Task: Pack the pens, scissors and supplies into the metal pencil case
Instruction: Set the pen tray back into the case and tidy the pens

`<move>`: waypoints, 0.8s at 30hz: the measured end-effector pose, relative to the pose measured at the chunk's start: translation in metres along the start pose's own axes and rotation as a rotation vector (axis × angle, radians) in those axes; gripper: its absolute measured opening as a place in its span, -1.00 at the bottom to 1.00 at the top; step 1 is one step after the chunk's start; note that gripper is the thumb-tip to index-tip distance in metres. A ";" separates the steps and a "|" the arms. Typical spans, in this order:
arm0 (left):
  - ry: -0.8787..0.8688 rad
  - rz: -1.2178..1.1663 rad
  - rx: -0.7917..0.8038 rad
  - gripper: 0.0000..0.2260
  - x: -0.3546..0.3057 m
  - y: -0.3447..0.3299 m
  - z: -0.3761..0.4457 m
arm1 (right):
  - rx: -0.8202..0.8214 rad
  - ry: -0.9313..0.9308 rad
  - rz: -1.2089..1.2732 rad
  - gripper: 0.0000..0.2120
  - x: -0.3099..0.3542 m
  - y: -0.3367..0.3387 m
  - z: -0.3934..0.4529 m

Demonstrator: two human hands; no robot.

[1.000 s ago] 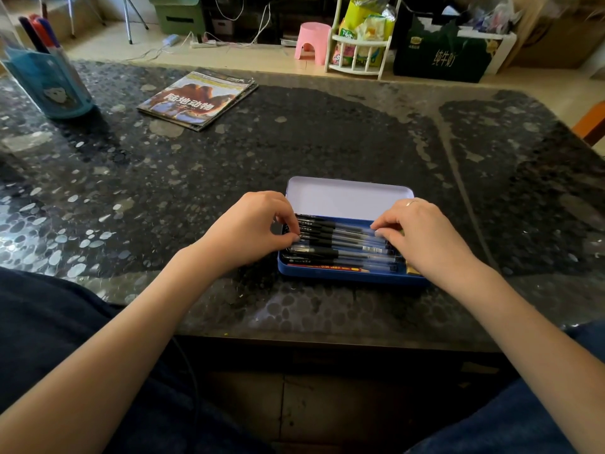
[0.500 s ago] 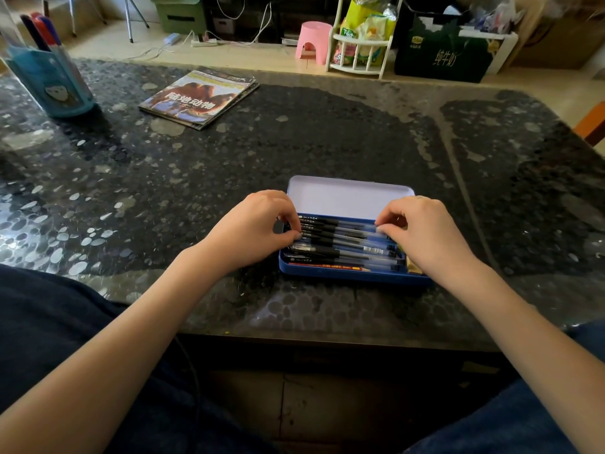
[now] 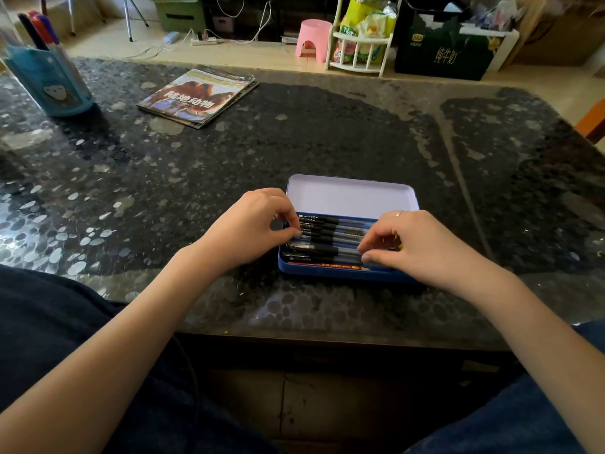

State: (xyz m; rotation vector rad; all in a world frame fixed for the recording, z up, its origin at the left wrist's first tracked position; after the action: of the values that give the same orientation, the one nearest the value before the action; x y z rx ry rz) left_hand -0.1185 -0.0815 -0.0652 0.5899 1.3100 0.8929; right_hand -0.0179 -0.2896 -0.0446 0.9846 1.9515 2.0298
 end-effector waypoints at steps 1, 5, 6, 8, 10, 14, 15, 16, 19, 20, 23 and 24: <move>0.003 -0.012 -0.008 -0.97 -0.001 0.001 0.000 | -0.006 -0.001 -0.002 -0.93 0.000 0.000 0.000; 0.015 -0.043 -0.034 -0.96 -0.002 0.008 -0.001 | -0.027 0.001 0.003 -0.93 -0.002 -0.001 0.000; 0.016 -0.043 -0.034 -0.96 -0.002 0.008 -0.001 | -0.031 0.001 0.010 -0.93 -0.002 0.000 0.000; 0.018 -0.036 -0.035 -0.97 -0.002 0.010 -0.002 | -0.035 -0.001 0.017 -0.93 -0.003 0.001 0.000; 0.020 -0.032 -0.034 -0.96 -0.002 0.011 -0.003 | -0.041 -0.006 0.031 -0.92 -0.005 0.002 0.000; 0.020 -0.009 0.005 -0.96 -0.004 0.015 -0.004 | -0.048 -0.015 0.080 -0.91 -0.008 0.003 0.000; 0.033 0.007 0.033 -0.96 -0.004 0.015 -0.005 | -0.045 -0.013 0.079 -0.91 -0.008 0.003 0.001; 0.045 0.019 0.063 -0.96 -0.004 0.015 -0.005 | -0.037 -0.011 0.076 -0.91 -0.008 0.003 0.001; 0.054 0.033 0.097 -0.94 -0.003 0.014 -0.006 | -0.019 0.004 0.045 -0.92 -0.007 0.002 0.002; 0.053 0.032 0.091 -0.94 -0.003 0.014 -0.006 | -0.022 0.013 0.036 -0.92 -0.006 0.001 0.002; 0.043 0.011 0.087 -0.93 -0.004 0.015 -0.007 | -0.039 0.029 0.016 -0.91 -0.005 -0.002 0.004; 0.038 0.007 0.090 -0.92 -0.005 0.014 -0.007 | -0.045 0.033 0.011 -0.91 -0.005 -0.004 0.004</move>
State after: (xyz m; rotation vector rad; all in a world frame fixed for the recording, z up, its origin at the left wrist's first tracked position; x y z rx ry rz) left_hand -0.1285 -0.0786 -0.0524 0.6506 1.3888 0.8580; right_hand -0.0132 -0.2883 -0.0500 0.9597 1.9111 2.0993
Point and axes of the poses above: each hand's wrist, its own z-axis towards the middle knuckle, its own y-axis out of the back of the hand, x = y × z, the point moved 2 cm from there along z, towards the middle knuckle, and after that the axes turned 6 degrees about -z, right-handed, at the moved point
